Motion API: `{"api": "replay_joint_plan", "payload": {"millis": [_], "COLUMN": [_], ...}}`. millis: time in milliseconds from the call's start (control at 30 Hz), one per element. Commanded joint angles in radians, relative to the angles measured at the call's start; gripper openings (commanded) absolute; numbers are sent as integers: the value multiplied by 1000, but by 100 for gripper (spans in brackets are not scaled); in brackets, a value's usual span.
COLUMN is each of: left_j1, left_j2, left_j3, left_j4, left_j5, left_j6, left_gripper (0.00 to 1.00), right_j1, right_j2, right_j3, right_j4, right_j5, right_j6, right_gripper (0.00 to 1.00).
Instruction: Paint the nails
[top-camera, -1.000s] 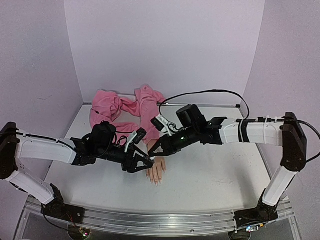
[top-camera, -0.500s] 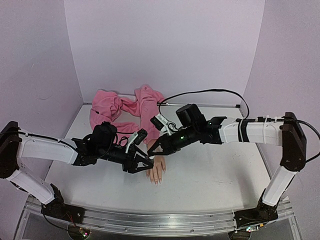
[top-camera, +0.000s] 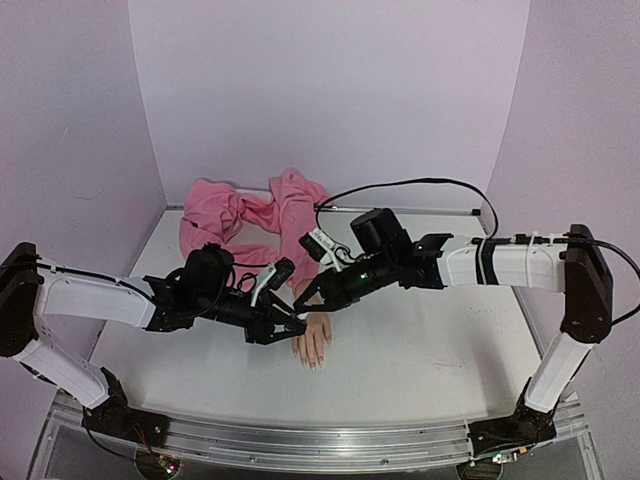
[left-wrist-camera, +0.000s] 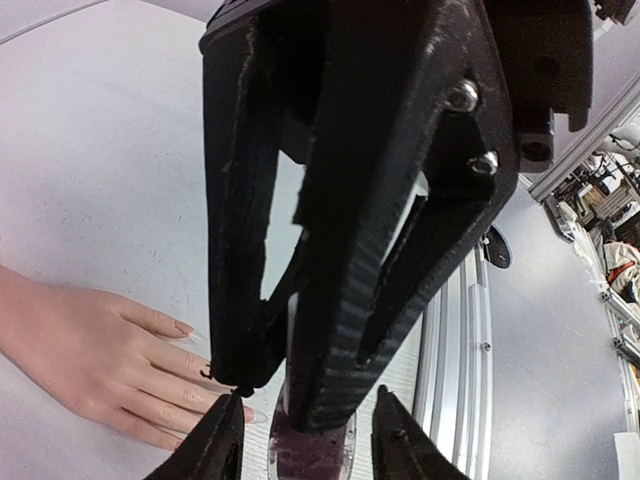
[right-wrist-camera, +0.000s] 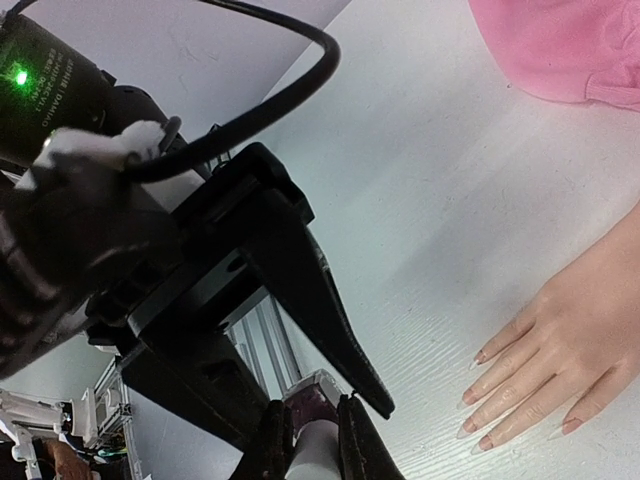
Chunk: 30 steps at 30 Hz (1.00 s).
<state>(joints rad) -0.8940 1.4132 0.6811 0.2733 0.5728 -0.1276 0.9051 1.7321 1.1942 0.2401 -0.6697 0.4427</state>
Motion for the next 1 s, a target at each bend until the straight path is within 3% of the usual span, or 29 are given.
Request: {"api": "replay_joint_plan", "payload": {"millis": [0, 233, 500, 700, 800, 967], "left_j1": [-2, -2, -2, -2, -2, -2], "left_j2": [-12, -10, -10, -34, -43, -52], "left_j3": [30, 28, 27, 13, 7, 4], "left_j4": [28, 17, 9, -1, -7, -9], "left_j5": [7, 13, 0, -17, -21, -38], "left_j6": [12, 24, 47, 65, 72, 71], "left_gripper": [47, 41, 21, 39, 39, 30], "right_j1": [9, 11, 15, 15, 15, 16], "right_j2": [-19, -20, -17, -22, -19, -11], "right_j3": [50, 51, 59, 66, 67, 65], "right_j4": [30, 31, 31, 31, 31, 31], "right_j5": [-28, -31, -28, -16, -19, -27], "right_j6": [1, 2, 5, 4, 4, 8], "right_gripper": [0, 0, 0, 0, 0, 0]}}
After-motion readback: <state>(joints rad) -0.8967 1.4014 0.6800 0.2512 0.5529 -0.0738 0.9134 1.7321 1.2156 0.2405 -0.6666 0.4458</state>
